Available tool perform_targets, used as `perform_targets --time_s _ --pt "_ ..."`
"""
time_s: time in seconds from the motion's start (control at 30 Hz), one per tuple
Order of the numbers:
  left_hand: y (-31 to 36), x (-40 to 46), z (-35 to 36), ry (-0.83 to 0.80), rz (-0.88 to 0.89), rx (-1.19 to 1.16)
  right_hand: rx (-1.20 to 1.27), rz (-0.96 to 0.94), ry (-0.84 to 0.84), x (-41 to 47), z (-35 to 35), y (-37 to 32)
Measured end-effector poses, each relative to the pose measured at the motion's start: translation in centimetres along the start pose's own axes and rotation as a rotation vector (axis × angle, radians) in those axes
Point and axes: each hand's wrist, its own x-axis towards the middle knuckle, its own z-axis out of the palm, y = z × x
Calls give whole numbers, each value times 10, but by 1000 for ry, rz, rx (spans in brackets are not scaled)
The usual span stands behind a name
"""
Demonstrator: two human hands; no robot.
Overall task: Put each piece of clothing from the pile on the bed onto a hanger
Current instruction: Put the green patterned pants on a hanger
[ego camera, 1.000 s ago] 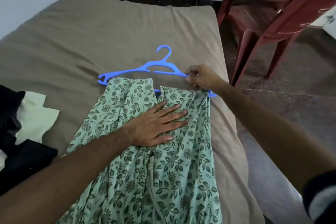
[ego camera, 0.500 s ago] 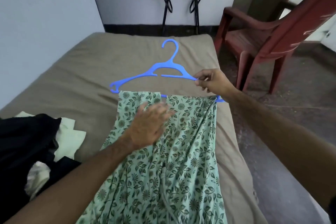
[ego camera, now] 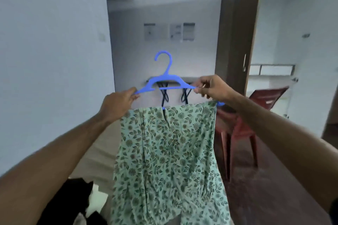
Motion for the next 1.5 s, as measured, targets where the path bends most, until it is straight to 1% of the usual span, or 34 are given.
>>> perform_targets --time_s 0.07,0.13,0.2,0.27,0.33,0.47,0.57,0.67,0.77,0.87,0.97,1.0,1.07,1.1,1.17,1.23,1.33,1.5 --pt "13 12 -35 117 32 57 -25 -18 50 -5 -29 -21" --pt "29 26 -61 207 42 69 -17 -30 93 -7 -51 -29" --pt "47 40 -75 264 54 49 -33 -16 154 -12 -66 -25" --pt "64 54 -75 282 63 35 -83 21 182 -14 -76 -9" --pt "75 70 -59 273 63 16 -119 51 180 -12 -86 15" --pt "91 110 2 268 61 0 -36 69 217 10 -98 86" --pt "104 146 56 212 84 -5 6 92 203 42 -105 141" --pt "125 192 83 168 114 -63 22 106 174 75 -134 178" --pt "163 260 75 106 133 -72 85 120 197 98 -193 200" --pt "211 339 45 61 140 -110 74 147 200 126 -277 202" --pt "265 414 0 65 142 -145 41 158 199 161 -375 187" --pt "286 447 -19 73 130 -170 28 156 204 177 -419 180" --pt "300 471 -32 78 121 -206 4 121 192 192 -452 172" --pt "311 493 -40 75 125 -239 -2 118 189 204 -479 166" --pt "333 538 -55 99 124 -293 2 156 184 229 -533 155" --pt "355 576 -73 107 142 -328 -17 154 202 254 -580 140" --pt "382 625 -90 154 172 -318 -53 156 246 283 -632 131" --pt "424 677 -79 211 215 -292 -89 191 293 305 -686 153"
